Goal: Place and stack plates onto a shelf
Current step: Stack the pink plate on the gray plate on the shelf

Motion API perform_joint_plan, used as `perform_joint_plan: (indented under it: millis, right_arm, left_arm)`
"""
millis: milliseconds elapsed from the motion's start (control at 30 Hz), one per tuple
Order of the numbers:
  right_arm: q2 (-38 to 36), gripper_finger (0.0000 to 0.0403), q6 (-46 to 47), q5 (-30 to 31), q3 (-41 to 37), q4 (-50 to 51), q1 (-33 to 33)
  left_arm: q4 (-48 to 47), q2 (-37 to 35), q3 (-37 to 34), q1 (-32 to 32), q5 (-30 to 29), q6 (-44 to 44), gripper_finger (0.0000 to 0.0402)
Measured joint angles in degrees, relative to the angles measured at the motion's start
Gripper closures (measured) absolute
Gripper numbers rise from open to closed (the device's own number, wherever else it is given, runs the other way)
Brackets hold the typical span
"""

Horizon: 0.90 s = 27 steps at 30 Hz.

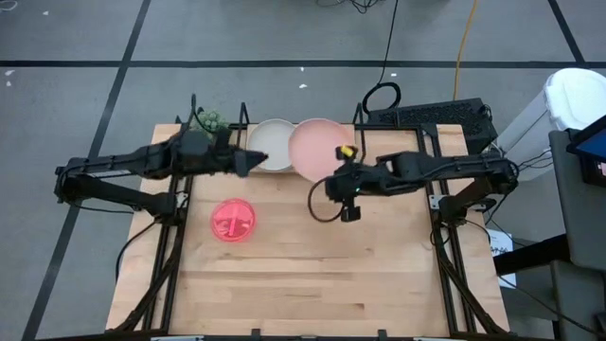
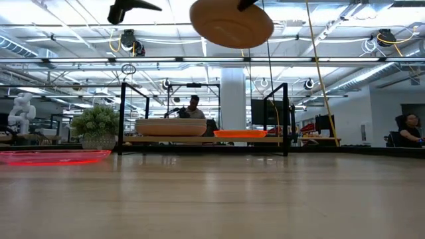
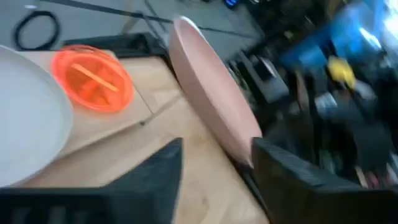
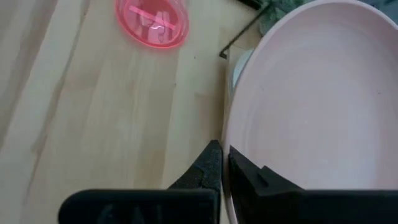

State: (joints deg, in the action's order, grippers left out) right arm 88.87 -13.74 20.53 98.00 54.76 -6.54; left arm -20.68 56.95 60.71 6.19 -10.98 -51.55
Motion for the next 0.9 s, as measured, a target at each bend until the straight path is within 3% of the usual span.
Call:
perform_joint_plan:
  millis: [167, 333, 533, 900]
  right_arm:
    - [2.6, 0.0403, -3.1, 0.2, 0.0, -1.8, -0.4]
    - [4.9, 0.0403, -7.8, 0.1, 0.0, -4.1, -0.4]
    - [6.9, 0.0403, -9.9, 0.2, 0.0, -4.4, 0.0]
    - [7.0, 0.0403, -13.7, 0.2, 0.0, -4.8, 0.9]
  left_arm:
    - [-4.2, 5.1, 5.7, 4.4, -2.4, -4.8, 0.0105]
    - [-5.5, 9.7, 6.7, 9.0, 1.5, -9.0, 0.0078]
    - [-7.8, 13.8, 6.7, 12.1, 6.0, -9.9, 0.0113]
    - [-6.8, 14.4, 6.7, 12.2, 4.9, -4.8, 0.0251]
